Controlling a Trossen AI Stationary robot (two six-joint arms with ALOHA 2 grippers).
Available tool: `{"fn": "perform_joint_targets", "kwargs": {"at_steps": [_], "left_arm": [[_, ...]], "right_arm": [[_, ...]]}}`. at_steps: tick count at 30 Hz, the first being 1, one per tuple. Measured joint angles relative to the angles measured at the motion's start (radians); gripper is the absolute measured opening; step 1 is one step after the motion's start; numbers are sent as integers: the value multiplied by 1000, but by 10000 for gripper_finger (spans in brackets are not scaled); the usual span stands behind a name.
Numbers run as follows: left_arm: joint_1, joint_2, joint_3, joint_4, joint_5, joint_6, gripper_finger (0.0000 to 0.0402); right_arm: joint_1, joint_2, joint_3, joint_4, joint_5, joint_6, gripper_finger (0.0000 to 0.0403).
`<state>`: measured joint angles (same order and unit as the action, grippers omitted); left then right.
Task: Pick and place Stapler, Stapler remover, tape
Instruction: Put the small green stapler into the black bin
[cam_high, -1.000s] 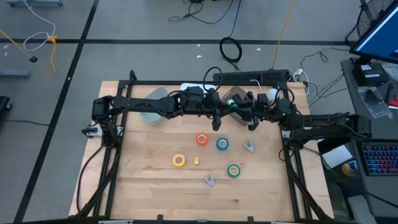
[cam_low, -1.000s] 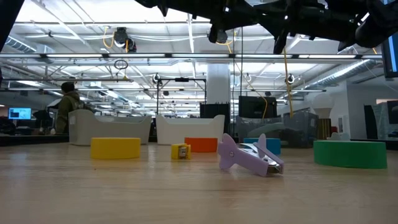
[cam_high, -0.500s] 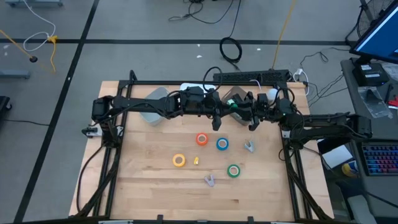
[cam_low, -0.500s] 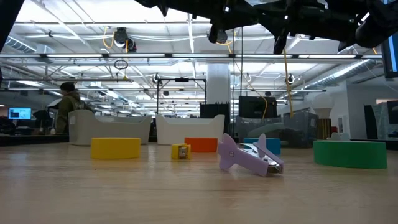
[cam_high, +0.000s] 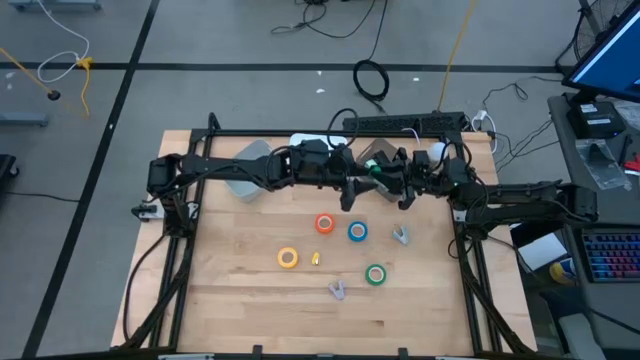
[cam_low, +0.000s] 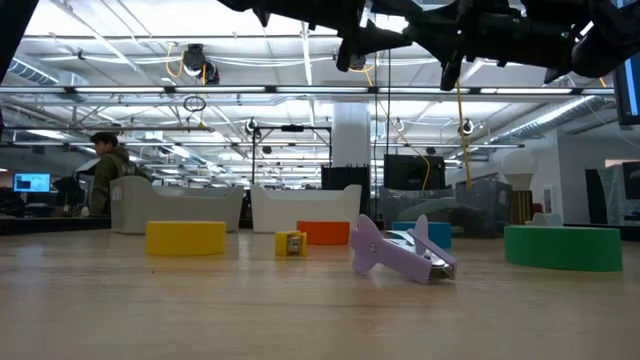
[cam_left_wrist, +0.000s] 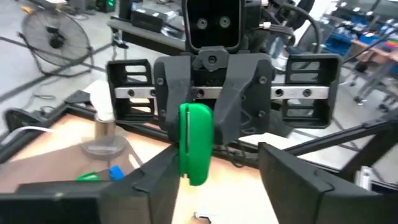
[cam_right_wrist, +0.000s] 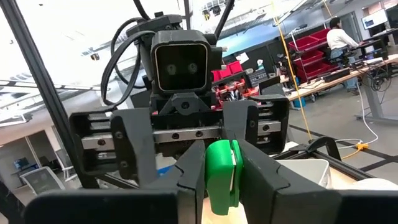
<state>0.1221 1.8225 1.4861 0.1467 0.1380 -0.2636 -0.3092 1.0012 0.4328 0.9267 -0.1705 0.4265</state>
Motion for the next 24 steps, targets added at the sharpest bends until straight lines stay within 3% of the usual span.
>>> {"fn": "perform_joint_targets", "kwargs": {"at_steps": [6, 15, 24], "left_arm": [[-3, -24, 1, -217, 91, -83, 255], [-27, -38, -1, -606, 76, -114, 254], [-79, -38, -13, -639, 38, -3, 248]], "right_arm": [[-24, -2, 0, -6, 37, -22, 60], [-122, -61, 1, -223, 43, -63, 60], [-179, -131, 1, -608, 203, -171, 62]]}}
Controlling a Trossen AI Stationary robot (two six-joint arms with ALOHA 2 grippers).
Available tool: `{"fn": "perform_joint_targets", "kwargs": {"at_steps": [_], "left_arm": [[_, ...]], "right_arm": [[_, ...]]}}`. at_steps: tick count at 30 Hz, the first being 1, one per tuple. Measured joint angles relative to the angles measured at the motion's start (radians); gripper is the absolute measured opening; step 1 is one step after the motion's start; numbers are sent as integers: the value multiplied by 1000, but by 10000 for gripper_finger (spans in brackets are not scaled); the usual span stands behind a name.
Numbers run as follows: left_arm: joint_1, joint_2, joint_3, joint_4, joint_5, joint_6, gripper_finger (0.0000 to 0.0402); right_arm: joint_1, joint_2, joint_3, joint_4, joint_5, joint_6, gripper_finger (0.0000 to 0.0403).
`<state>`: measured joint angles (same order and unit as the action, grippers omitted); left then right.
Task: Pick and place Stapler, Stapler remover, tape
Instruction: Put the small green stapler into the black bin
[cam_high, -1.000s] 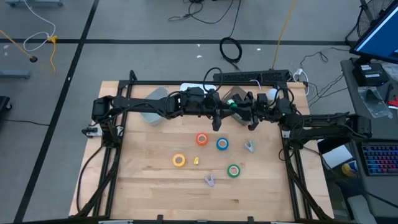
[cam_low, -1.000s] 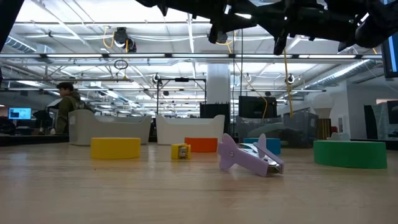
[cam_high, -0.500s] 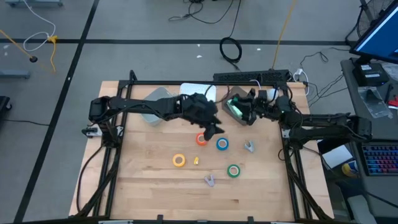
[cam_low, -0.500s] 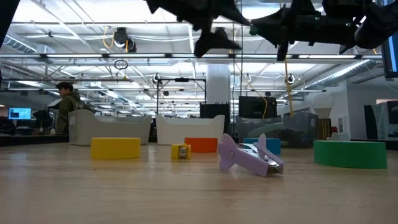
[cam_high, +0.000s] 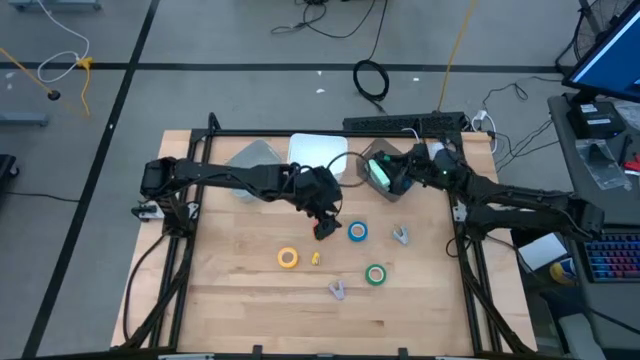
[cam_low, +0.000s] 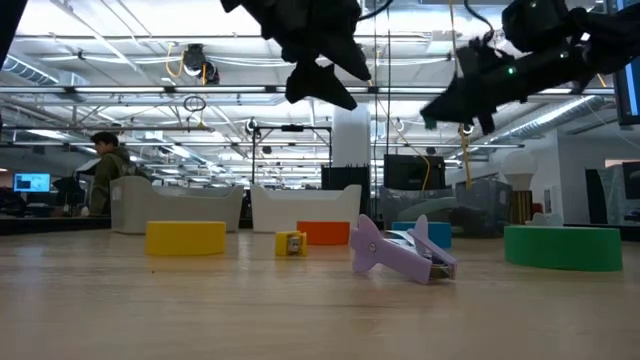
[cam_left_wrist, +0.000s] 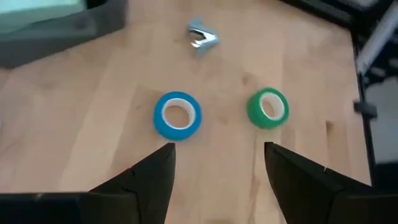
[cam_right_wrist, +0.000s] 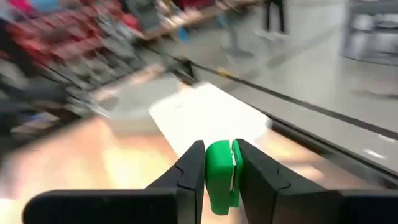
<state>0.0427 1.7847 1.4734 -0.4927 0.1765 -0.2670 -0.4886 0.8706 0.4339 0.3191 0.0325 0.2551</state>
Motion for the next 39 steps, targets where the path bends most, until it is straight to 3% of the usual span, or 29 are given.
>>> {"fn": "perform_joint_targets", "kwargs": {"at_steps": [7, 15, 26, 39], "left_arm": [[-20, 0, 0, 23, -1, 115, 259], [8, 0, 0, 62, -1, 171, 256], [69, -3, 0, 213, 196, 211, 258], [81, -28, -1, 193, 225, 203, 260]], "right_arm": [[-10, -6, 0, -277, 157, -32, 63], [-11, 5, 0, -383, 285, -66, 64], [-61, 145, 0, -400, 279, -82, 69], [-94, 191, 0, -376, 224, -130, 81]]}}
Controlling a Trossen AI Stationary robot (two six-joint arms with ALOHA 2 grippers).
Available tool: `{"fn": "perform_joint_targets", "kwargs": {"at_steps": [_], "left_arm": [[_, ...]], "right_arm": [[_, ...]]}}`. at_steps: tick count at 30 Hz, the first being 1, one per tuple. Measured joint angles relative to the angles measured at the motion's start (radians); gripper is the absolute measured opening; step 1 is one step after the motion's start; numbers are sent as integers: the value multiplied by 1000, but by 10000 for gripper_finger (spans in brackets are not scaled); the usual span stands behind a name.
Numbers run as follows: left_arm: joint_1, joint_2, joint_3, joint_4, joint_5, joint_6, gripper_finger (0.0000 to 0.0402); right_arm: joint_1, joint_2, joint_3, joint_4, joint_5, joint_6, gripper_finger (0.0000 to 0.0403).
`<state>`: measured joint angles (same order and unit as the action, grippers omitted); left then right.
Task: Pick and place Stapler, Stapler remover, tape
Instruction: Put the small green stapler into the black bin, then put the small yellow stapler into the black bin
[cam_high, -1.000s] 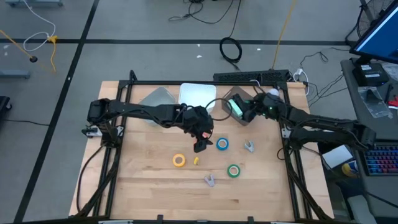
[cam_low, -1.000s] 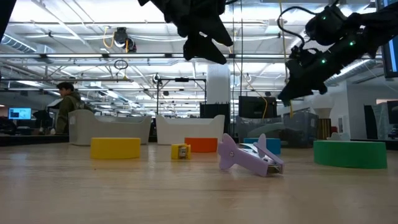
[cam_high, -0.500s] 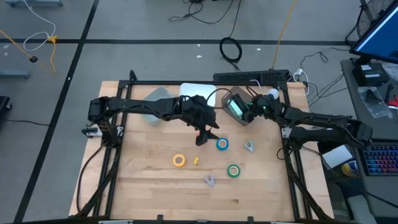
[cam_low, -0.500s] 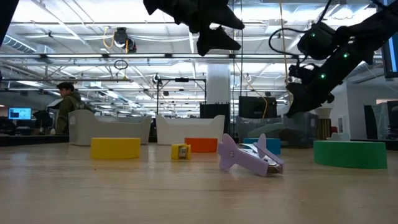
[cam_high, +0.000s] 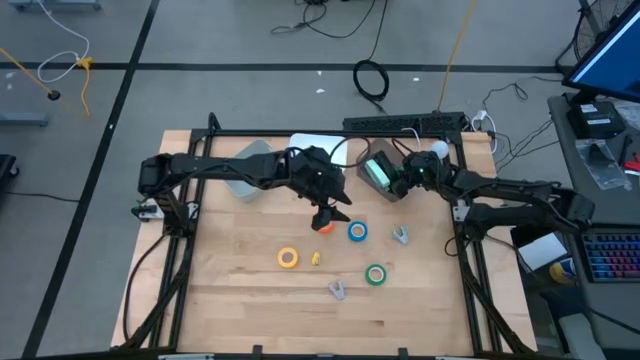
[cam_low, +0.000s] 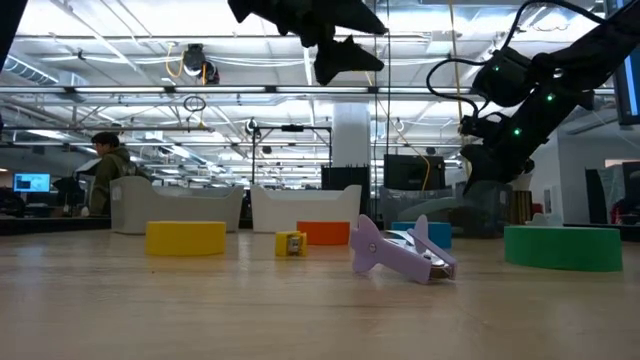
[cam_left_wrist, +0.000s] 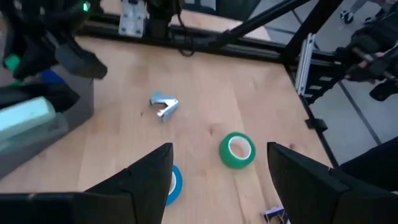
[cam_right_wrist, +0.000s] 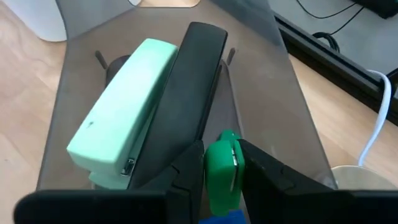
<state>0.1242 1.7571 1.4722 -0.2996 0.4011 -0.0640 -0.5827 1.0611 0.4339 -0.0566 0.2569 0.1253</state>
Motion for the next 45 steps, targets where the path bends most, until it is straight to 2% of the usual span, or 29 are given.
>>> {"fn": "perform_joint_targets", "kwargs": {"at_steps": [5, 15, 21, 25, 29, 34, 40, 45], "left_arm": [[0, -7, 0, -10, 0, 0, 260], [0, -6, 0, -13, 0, -3, 260], [-1, -6, 0, -13, 0, -9, 261], [-6, -6, 0, -13, 0, -9, 266], [-17, -6, 0, -13, 0, -9, 262], [-34, -6, 0, -11, 0, -9, 258], [-50, -6, 0, -13, 0, -13, 266], [-65, -6, 0, -13, 0, -28, 258]], "right_arm": [[0, 0, 0, 23, 0, -13, 86], [0, 0, 0, 53, 0, -18, 153], [0, -33, 0, 60, 0, -21, 168], [19, -109, 0, 80, -5, -44, 169], [44, -229, 0, 92, -105, -25, 169], [63, -388, 0, 68, -229, 99, 165], [64, -546, 0, 5, -233, 154, 160], [64, -627, 0, -1, -233, 195, 161]]}}
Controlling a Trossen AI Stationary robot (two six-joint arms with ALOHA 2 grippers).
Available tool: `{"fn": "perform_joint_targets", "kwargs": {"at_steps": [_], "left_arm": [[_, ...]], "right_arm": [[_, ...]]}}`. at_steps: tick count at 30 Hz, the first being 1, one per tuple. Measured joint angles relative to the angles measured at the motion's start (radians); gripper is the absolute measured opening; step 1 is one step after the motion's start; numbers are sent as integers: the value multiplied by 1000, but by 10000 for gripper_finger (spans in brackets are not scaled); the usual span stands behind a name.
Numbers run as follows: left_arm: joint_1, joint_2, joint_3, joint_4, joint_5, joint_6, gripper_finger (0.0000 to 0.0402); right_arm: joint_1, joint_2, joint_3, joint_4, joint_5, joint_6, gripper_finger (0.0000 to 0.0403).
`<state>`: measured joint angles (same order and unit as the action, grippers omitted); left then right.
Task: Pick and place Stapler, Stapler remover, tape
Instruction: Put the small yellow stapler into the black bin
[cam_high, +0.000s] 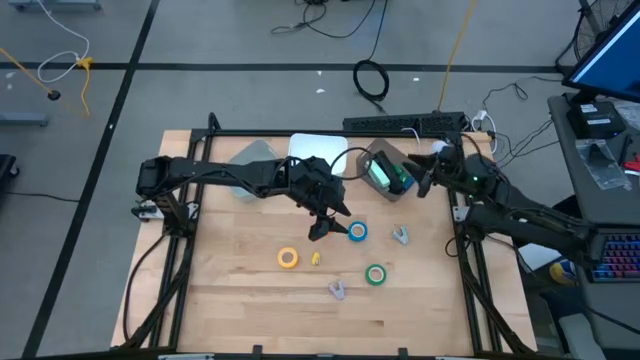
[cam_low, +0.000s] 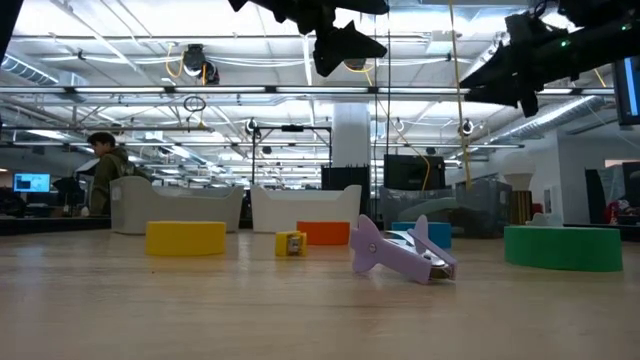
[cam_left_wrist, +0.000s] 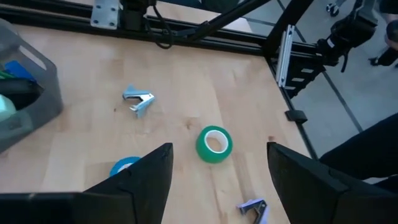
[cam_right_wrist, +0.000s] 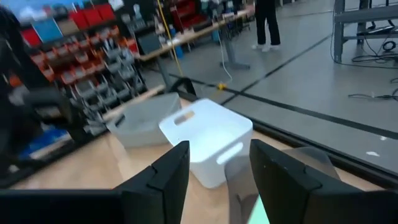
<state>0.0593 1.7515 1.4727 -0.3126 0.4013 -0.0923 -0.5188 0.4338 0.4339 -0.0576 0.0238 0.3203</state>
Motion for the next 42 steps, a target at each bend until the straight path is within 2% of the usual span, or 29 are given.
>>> {"fn": "perform_joint_targets", "kwargs": {"at_steps": [6, 11, 17, 24, 29, 37, 42], "left_arm": [[-9, 0, 0, 10, -20, -60, 258], [-9, 0, 0, 89, -40, -118, 264], [-5, 0, 1, 93, -40, -216, 256], [-2, 0, 1, 43, -67, -187, 253], [5, 0, 1, 44, -115, -186, 253], [28, 0, 1, 46, -115, -180, 253], [33, 0, 1, 49, -116, -181, 253]], "right_arm": [[0, -25, 0, 3, 0, 35, 161], [0, -39, 0, 7, 1, 33, 162], [0, -122, 0, 29, 1, 9, 162], [10, -263, 0, -6, 1, -14, 162], [27, -348, 0, -102, 1, -15, 161], [36, -398, -7, -117, 3, -51, 160], [36, -419, -85, -115, 1, -4, 162]]}}
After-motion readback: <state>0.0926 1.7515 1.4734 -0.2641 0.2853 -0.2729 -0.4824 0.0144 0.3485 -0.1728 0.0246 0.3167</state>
